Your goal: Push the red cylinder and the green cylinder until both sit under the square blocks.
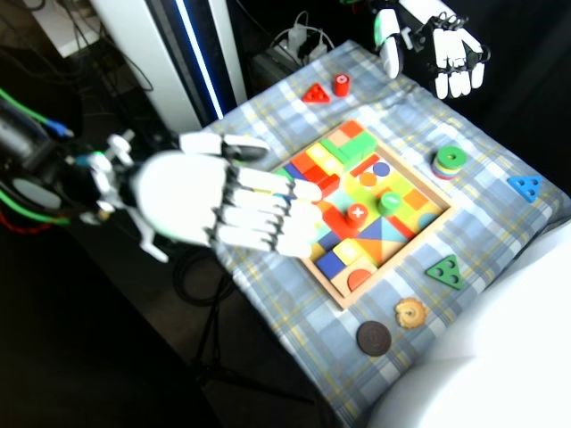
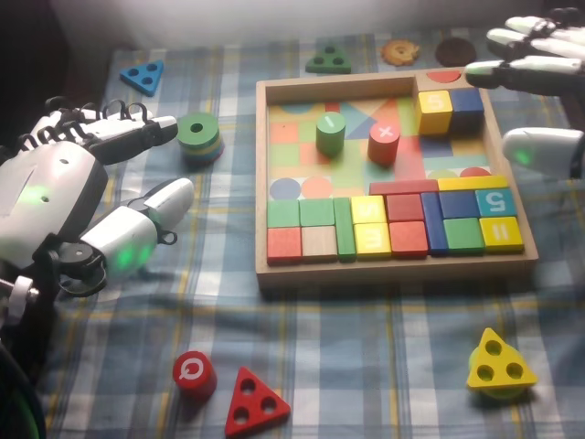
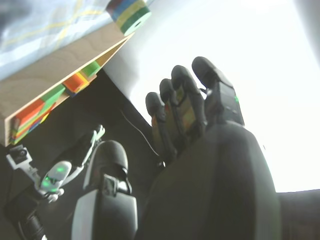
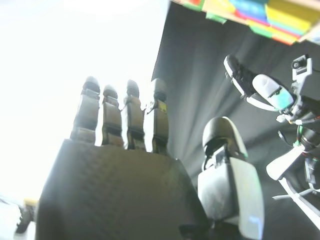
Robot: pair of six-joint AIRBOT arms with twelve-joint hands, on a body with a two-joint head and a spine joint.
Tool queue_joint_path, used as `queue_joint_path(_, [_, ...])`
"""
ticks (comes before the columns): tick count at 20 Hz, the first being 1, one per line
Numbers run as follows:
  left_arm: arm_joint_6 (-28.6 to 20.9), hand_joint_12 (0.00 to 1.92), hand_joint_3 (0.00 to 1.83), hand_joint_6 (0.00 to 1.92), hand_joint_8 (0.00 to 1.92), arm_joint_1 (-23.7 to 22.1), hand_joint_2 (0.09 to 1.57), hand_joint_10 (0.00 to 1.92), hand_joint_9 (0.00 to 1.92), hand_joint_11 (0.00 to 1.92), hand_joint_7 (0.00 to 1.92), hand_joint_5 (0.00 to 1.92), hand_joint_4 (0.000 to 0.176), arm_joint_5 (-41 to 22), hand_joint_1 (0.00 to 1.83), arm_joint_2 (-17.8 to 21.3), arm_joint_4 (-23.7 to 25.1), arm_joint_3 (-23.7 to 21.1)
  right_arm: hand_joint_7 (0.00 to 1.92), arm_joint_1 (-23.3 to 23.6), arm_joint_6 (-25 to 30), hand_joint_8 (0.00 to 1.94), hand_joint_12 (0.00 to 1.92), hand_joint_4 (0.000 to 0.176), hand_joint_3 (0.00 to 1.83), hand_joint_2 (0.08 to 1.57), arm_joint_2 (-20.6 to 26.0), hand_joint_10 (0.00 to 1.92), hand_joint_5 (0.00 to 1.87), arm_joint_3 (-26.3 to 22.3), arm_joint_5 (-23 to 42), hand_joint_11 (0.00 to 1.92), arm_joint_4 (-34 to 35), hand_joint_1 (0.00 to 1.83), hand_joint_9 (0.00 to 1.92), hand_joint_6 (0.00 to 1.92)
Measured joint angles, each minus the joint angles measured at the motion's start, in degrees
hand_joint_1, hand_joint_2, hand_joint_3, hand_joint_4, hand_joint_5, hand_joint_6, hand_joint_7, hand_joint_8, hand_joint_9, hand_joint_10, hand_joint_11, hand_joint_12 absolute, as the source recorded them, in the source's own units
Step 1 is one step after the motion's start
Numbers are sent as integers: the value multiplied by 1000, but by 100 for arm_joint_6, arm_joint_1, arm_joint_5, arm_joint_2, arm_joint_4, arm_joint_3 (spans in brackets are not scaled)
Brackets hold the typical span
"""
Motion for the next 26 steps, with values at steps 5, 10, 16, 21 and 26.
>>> queue_joint_path(5, [0,617,3,1,1,0,1349,1,352,0,465,546,0,7,384,0,-4,0,0,616,177,0,0,92,0,1031,-291,0,368,310,-680,0,-951,0,0,0])
queue_joint_path(10, [0,570,0,0,0,0,1335,1,356,0,464,544,0,17,476,0,2,2,0,940,352,0,0,118,0,992,-702,0,355,728,-1294,0,-1504,0,0,7])
queue_joint_path(16, [0,613,0,2,3,0,1327,4,368,0,468,545,0,28,496,-2,-7,20,0,1088,636,0,0,94,20,1043,-1071,0,341,1082,-1554,0,-1880,0,0,0])
queue_joint_path(21, [0,634,4,2,1,0,1355,3,374,0,466,544,0,42,382,-2,0,20,0,1088,638,0,0,104,0,1003,-1152,0,372,1202,-1703,0,-1873,0,0,9])
queue_joint_path(26, [0,765,0,0,0,0,1334,2,368,0,447,528,0,44,471,-2,-4,20,0,1113,638,0,0,89,0,986,-1167,0,355,1222,-1742,0,-1902,0,0,0])
